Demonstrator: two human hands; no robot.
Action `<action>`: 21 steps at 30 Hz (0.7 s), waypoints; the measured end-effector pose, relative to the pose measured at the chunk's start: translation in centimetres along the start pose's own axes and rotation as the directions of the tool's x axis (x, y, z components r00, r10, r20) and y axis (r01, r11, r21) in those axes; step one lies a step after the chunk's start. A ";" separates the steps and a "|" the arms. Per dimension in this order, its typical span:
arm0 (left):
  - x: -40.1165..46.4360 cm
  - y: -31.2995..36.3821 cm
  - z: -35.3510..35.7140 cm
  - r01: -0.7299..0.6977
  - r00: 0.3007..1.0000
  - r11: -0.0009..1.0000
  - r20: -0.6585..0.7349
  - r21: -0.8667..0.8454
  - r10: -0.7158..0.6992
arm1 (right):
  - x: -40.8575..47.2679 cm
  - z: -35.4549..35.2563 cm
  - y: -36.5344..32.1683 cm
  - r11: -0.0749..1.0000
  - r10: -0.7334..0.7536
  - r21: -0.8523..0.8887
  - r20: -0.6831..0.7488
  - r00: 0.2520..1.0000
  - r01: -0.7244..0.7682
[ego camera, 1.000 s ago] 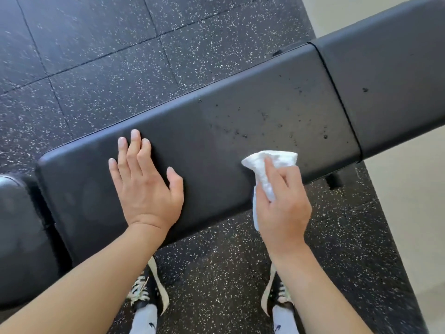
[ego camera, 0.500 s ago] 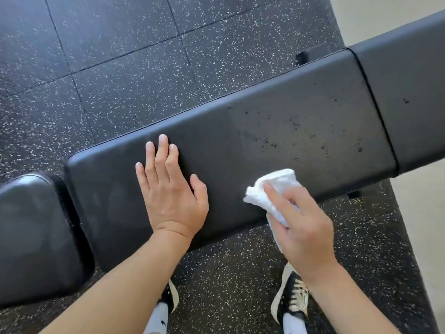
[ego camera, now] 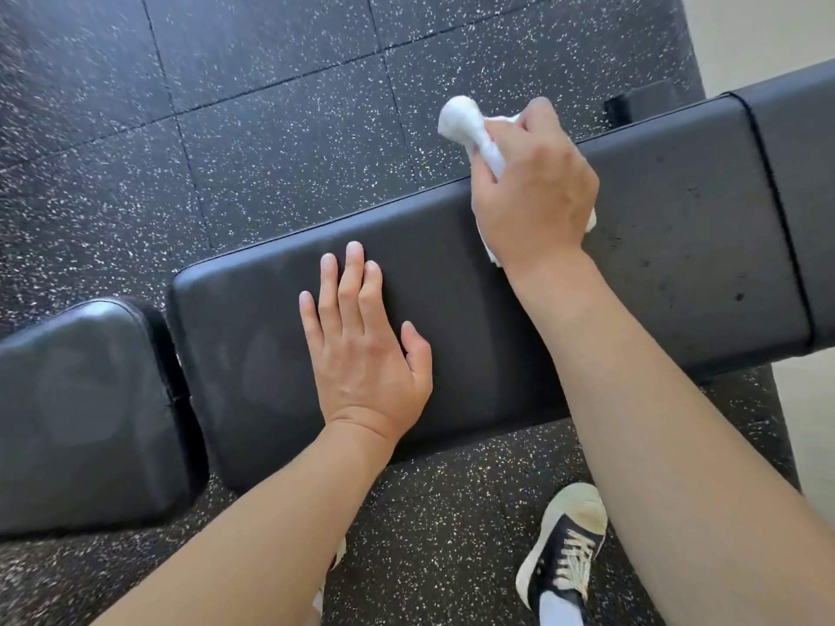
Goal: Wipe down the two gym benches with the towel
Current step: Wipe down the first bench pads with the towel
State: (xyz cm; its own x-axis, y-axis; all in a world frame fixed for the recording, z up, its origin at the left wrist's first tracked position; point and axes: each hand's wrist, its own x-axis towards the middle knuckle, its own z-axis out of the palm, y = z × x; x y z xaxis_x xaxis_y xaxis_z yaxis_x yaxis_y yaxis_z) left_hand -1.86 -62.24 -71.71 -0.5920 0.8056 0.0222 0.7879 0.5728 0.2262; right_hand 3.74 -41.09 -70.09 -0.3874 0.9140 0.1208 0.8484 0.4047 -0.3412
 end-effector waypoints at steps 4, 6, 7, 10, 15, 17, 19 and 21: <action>0.0 0.0 0.1 0.000 1.000 1.000 -0.001 -0.004 0.000 | -3.7 -1.5 1.0 0.993 -0.102 0.061 0.001 0.995 0.101; -0.1 -0.1 0.1 0.000 1.000 1.000 -0.003 -0.008 0.000 | -9.3 -2.6 2.4 0.984 -0.149 0.104 0.020 0.989 0.146; -0.1 -0.2 0.2 -0.001 1.000 1.000 -0.003 -0.014 0.001 | -12.4 -3.2 3.4 0.979 -0.169 0.120 0.036 0.985 0.164; 0.0 -0.1 0.2 0.000 1.000 1.000 0.004 -0.013 0.000 | -19.0 -4.4 6.0 0.966 -0.219 0.152 0.060 0.974 0.208; 0.0 -0.1 0.1 -0.002 1.000 1.000 0.004 -0.018 0.002 | -15.5 -2.9 3.2 0.980 -0.162 0.107 -0.041 0.986 0.165; -0.1 -0.1 0.1 0.001 1.000 1.000 0.002 -0.012 -0.001 | -11.3 -1.9 0.5 0.989 -0.117 0.087 -0.034 0.993 0.119; -0.1 0.0 0.0 0.004 1.000 1.000 -0.002 -0.008 -0.004 | -6.6 -1.0 -1.8 0.993 -0.084 0.078 -0.028 0.996 0.086; 0.0 0.2 -0.1 0.009 1.000 1.000 -0.005 -0.014 -0.009 | -2.8 -0.3 -3.2 0.997 -0.058 0.051 0.013 0.998 0.058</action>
State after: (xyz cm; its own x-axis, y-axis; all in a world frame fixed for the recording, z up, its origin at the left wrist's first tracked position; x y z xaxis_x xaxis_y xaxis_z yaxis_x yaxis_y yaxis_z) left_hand -1.70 -62.18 -71.60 -0.5997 0.7998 0.0254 0.7803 0.5774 0.2404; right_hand 2.24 -44.93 -69.11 -0.4409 0.8883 0.1287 0.8051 0.4548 -0.3808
